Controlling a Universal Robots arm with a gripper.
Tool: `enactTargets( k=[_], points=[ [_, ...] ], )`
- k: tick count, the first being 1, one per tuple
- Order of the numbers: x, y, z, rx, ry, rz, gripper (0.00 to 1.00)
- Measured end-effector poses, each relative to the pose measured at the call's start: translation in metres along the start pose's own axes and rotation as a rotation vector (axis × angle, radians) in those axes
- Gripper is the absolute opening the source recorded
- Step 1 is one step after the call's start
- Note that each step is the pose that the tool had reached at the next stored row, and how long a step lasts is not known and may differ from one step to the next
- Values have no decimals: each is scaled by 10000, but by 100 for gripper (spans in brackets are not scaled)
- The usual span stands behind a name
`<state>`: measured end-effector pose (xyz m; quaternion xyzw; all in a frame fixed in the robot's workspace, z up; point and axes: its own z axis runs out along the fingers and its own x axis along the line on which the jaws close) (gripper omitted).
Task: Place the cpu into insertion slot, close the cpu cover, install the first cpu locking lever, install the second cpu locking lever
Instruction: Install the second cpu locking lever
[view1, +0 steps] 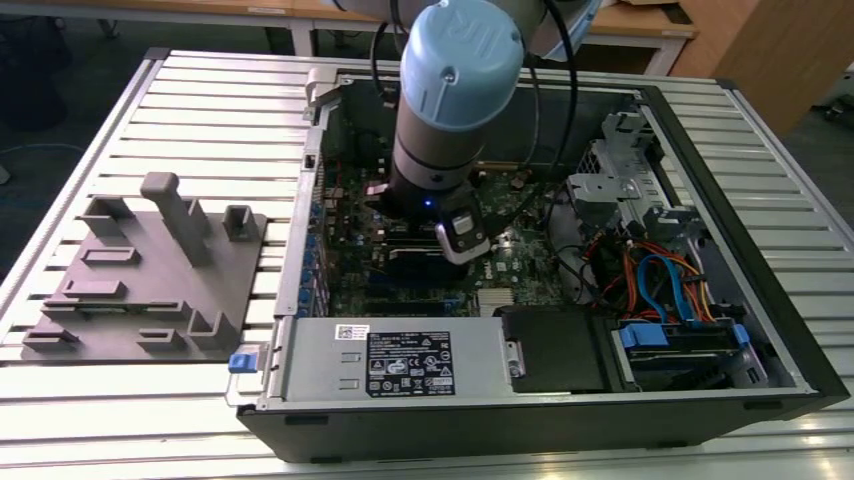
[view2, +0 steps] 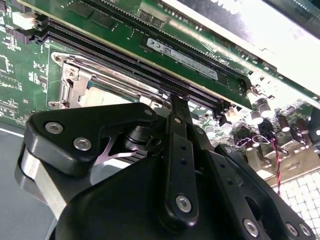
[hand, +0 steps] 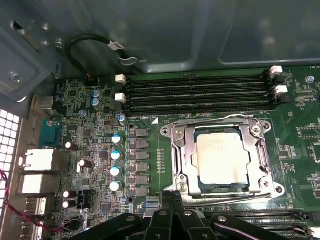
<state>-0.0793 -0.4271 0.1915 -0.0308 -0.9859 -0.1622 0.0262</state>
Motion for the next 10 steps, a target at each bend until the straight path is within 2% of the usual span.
enactTargets(
  k=[10],
  points=[
    [12,-15,46,-87,7,-3,10]
  ],
)
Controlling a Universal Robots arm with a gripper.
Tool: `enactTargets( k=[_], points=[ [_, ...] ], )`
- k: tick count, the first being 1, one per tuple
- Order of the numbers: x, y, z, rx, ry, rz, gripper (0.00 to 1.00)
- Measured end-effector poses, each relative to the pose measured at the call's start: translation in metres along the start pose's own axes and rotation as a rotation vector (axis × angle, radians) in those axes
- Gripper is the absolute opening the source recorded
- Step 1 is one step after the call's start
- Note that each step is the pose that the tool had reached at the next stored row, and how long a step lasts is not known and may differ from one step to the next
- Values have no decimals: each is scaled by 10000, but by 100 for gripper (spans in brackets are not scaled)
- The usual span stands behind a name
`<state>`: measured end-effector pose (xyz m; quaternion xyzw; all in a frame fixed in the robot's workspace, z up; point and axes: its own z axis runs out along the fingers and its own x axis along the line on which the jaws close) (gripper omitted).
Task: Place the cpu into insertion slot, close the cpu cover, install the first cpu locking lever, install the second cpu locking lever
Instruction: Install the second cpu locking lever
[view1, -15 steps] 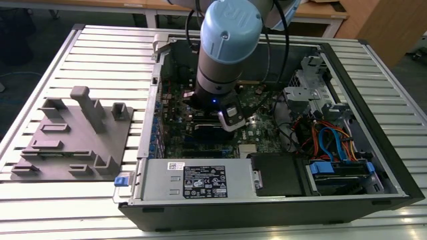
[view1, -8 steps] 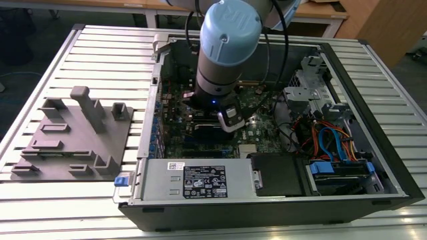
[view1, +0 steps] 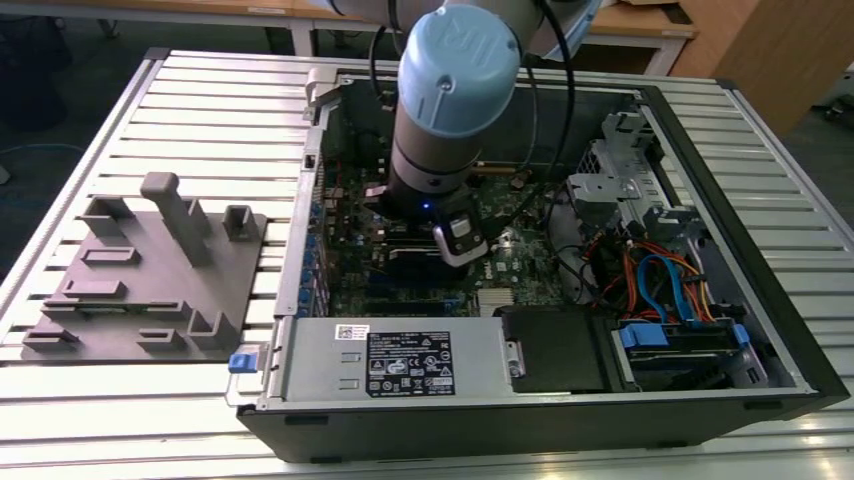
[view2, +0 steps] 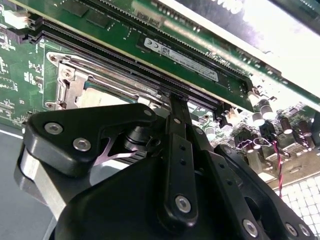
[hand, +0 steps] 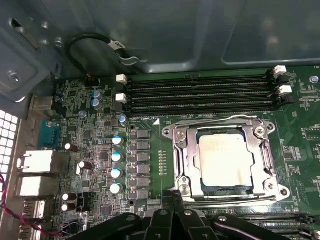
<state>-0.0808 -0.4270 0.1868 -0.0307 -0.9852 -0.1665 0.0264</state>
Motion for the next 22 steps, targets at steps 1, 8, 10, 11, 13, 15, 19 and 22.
enactTargets(
  k=[1,8,10,11,13,15,19,22],
  points=[
    [1,-1,3,-9,0,0,10],
    [7,-3,8,-28,1,-1,10],
    [10,-2,7,-30,-2,-2,10],
    [12,-2,7,-29,-5,-3,10],
    [16,-2,6,-27,-12,-5,10],
    [21,-2,6,-28,-17,-7,10],
    [35,6,8,-25,-22,-9,10],
    [39,15,12,-27,-27,-11,10]
  ],
)
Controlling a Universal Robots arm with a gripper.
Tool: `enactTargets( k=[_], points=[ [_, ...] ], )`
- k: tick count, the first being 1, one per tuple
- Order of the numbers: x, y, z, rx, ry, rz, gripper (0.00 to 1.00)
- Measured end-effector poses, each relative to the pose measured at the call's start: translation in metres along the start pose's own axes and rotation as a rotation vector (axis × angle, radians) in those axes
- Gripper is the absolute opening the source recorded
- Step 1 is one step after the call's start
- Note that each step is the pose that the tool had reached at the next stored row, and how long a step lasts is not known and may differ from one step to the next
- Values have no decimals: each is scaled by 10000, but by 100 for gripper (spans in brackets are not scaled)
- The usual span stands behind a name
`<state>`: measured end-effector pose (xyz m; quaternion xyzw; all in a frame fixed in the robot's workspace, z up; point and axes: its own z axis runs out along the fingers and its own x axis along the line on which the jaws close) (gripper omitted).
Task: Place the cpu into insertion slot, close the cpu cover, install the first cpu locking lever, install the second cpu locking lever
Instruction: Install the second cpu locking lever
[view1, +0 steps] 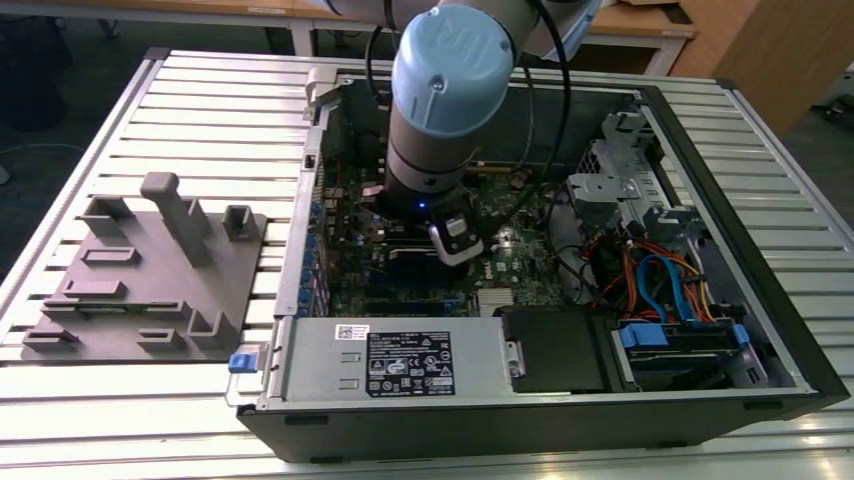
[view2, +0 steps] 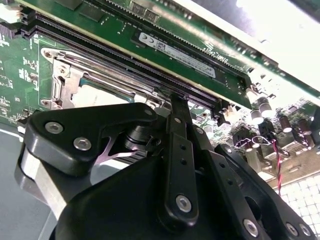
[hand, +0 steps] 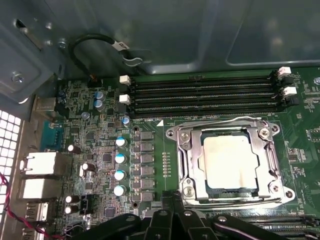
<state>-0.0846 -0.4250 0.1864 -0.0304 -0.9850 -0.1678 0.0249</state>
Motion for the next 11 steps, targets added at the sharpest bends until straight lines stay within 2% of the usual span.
enactTargets(
  k=[6,11],
  points=[
    [2,20,7,0,-2,-1,10],
    [3,32,-22,-6,-7,-2,10]
  ],
)
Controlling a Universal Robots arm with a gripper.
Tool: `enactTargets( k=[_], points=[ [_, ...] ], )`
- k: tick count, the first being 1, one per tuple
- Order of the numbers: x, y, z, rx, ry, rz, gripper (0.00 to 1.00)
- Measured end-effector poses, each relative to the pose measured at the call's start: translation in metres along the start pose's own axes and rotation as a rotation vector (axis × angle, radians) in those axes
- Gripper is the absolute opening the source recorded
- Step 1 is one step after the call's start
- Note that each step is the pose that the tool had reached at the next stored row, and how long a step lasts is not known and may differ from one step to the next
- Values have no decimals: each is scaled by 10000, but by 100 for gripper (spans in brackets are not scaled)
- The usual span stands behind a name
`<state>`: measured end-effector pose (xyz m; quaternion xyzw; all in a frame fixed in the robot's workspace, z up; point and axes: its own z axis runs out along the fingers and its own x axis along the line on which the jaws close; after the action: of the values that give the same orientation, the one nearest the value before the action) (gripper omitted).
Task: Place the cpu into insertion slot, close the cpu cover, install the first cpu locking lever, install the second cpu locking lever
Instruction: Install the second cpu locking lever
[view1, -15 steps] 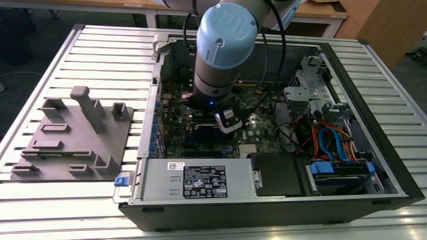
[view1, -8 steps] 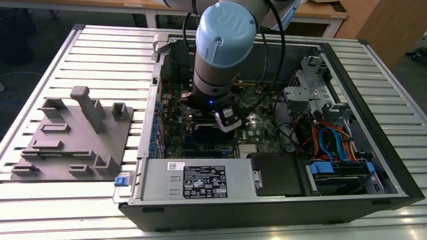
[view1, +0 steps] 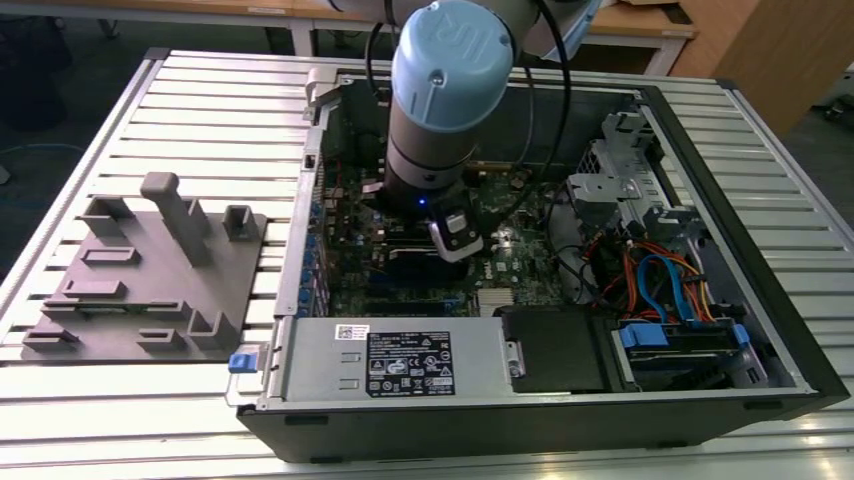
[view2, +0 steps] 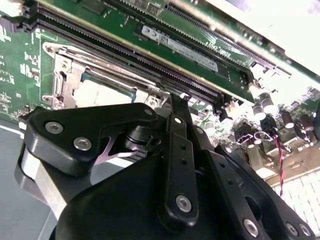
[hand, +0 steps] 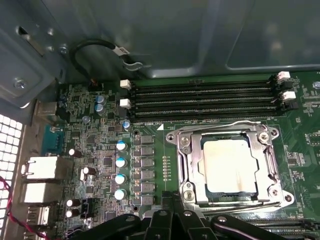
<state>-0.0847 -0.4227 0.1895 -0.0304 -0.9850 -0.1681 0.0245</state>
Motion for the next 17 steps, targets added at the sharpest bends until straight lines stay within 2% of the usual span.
enactTargets(
  k=[5,15,17],
  points=[
    [5,19,-57,5,-1,0,10],
    [20,89,-259,6,-2,0,10],
    [20,91,-264,3,-3,-1,10]
  ],
)
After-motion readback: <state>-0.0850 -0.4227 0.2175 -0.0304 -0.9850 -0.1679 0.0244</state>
